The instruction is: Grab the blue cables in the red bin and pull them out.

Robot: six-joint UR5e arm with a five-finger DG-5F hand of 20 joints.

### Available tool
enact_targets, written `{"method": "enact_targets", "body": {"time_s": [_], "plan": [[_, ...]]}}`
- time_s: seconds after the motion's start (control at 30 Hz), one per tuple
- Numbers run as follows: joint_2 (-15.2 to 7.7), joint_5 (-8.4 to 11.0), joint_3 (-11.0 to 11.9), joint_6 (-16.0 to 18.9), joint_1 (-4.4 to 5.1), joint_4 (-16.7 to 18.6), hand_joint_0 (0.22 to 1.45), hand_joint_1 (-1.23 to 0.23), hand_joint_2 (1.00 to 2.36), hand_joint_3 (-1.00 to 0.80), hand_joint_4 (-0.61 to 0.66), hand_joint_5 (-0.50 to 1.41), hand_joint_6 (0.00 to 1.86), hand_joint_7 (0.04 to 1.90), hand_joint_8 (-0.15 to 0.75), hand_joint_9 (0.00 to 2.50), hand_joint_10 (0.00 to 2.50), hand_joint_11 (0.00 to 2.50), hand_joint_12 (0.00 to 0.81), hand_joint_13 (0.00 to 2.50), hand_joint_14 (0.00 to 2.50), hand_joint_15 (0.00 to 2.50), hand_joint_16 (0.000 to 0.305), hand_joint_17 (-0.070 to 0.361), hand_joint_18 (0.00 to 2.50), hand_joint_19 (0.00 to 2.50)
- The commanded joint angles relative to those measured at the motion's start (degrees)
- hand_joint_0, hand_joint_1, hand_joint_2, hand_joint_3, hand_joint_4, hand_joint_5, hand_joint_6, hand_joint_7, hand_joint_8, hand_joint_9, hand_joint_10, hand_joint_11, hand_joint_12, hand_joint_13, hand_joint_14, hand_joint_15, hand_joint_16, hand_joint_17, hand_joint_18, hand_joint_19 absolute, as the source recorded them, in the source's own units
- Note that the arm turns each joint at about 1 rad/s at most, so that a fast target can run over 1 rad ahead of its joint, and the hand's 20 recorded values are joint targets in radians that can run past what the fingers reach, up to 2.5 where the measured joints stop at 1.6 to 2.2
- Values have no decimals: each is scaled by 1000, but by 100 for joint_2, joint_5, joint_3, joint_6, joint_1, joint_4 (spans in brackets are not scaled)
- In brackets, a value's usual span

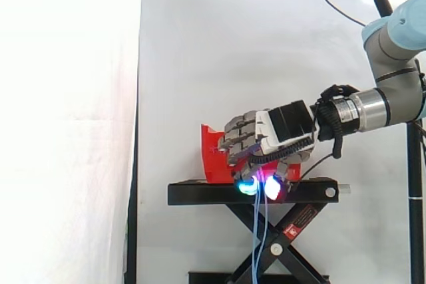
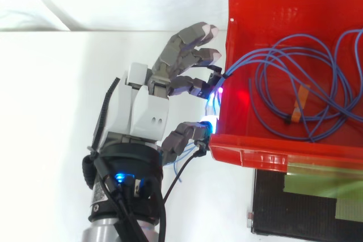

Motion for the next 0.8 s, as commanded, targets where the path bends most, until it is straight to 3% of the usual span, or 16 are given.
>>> {"method": "enact_targets", "body": {"time_s": [0.0, 0.4, 0.77], "plan": [[0, 0, -49, 0, 11, 63, 773, -1009, 1000, -1000, 56, 852, 341, 630, 235, 758, 24, 630, 327, 542, 17, 424, 43, 97, 366, 535], [0, 0, -49, 0, 11, 63, 776, -1007, 1000, -1000, 57, 865, 334, 635, 235, 764, 25, 622, 327, 541, 17, 420, 43, 96, 367, 532], [0, 0, -49, 0, 29, 63, 826, -900, 1000, -1000, 22, 858, 580, 553, 227, 800, 25, 639, 315, 577, 18, 441, 41, 92, 377, 547]]}}
